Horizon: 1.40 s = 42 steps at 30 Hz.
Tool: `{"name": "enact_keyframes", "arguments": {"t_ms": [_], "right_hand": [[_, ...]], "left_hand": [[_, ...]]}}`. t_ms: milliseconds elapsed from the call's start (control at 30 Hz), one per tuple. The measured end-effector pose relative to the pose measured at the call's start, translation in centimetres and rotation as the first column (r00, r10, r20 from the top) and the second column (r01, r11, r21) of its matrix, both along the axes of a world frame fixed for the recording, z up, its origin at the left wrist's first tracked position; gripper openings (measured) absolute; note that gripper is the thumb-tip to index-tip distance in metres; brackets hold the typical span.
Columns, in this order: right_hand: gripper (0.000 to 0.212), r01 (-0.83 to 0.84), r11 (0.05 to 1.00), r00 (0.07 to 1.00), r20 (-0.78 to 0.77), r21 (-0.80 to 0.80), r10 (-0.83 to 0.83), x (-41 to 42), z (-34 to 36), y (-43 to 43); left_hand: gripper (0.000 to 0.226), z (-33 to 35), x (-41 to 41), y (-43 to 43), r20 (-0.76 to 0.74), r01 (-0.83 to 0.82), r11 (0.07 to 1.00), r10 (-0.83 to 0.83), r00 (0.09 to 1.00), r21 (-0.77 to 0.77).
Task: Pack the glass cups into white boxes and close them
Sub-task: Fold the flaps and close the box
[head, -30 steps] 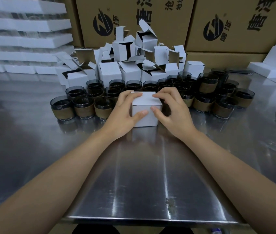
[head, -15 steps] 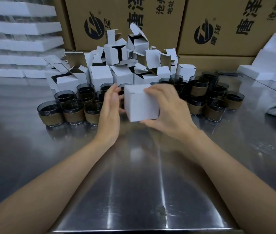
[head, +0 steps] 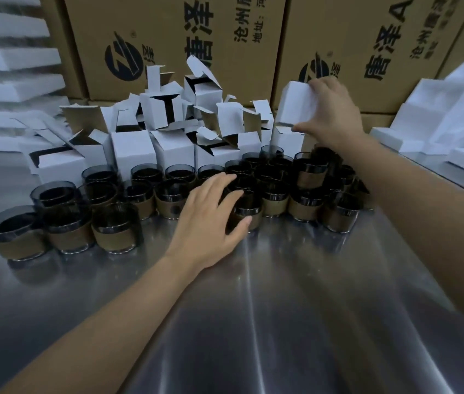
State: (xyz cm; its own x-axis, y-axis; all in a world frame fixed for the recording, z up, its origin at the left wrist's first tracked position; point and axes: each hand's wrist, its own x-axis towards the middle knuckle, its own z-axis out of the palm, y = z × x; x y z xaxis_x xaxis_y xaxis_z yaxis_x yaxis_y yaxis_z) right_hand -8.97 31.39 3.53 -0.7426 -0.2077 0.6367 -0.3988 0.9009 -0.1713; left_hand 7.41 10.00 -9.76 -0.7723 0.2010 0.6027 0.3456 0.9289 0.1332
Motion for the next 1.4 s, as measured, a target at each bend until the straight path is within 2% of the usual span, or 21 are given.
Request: {"name": "enact_keyframes", "arguments": {"t_ms": [200, 400, 500, 600, 800, 933, 1033, 1100, 1267, 1400], "right_hand": [[0.07, 0.146, 0.928, 0.981, 0.072, 0.343, -0.181, -5.5, 0.9, -0.2], [0.071, 0.164, 0.862, 0.927, 0.223, 0.479, -0.3, -8.3, -0.8, -0.5], [0.072, 0.136, 0.86, 0.901, 0.3, 0.492, -0.314, -9.2, -1.3, -0.4], [0.072, 0.119, 0.865, 0.901, 0.313, 0.487, -0.301, -10.1, -1.7, -0.9], [0.031, 0.025, 0.855, 0.872, 0.407, 0.518, -0.273, -11.7, -1.4, -2.2], [0.026, -0.014, 0.88, 0.839, 0.485, 0.475, -0.248, -12.3, -1.8, -2.2], [0.021, -0.031, 0.914, 0.763, 0.6, 0.406, -0.24, -12.3, -1.2, -2.6], [0.016, -0.034, 0.906, 0.733, 0.626, 0.422, -0.264, -12.1, -1.1, -2.8], [0.04, -0.039, 0.875, 0.699, 0.639, 0.483, -0.321, -11.9, -2.4, -3.4], [0.042, -0.034, 0.892, 0.745, 0.606, 0.45, -0.277, -10.9, -1.6, -3.7]], "left_hand": [[0.047, 0.3, -1.0, 0.0, -0.011, 0.041, 0.997, -0.04, 0.999, 0.062], [0.047, 0.1, -1.7, -0.4, -0.018, 0.067, 0.989, -0.065, 0.998, 0.129], [0.048, 0.0, -2.0, -0.4, -0.009, 0.074, 0.986, -0.074, 0.997, 0.15], [0.048, -0.1, -2.3, -0.5, -0.003, 0.08, 0.983, -0.08, 0.997, 0.166], [0.048, -0.2, -2.4, -0.6, 0.002, 0.086, 0.978, -0.088, 0.996, 0.192], [0.048, -0.2, -2.4, -0.5, -0.003, 0.093, 0.975, -0.094, 0.996, 0.203], [0.047, -0.3, -2.5, -0.5, -0.002, 0.094, 0.975, -0.096, 0.995, 0.202], [0.045, -0.3, -2.5, -0.5, -0.008, 0.098, 0.974, -0.098, 0.995, 0.203], [0.043, -0.4, -2.6, -0.6, -0.019, 0.096, 0.975, -0.094, 0.995, 0.198], [0.045, -0.3, -2.6, -0.6, -0.034, 0.087, 0.979, -0.082, 0.996, 0.187]]}}
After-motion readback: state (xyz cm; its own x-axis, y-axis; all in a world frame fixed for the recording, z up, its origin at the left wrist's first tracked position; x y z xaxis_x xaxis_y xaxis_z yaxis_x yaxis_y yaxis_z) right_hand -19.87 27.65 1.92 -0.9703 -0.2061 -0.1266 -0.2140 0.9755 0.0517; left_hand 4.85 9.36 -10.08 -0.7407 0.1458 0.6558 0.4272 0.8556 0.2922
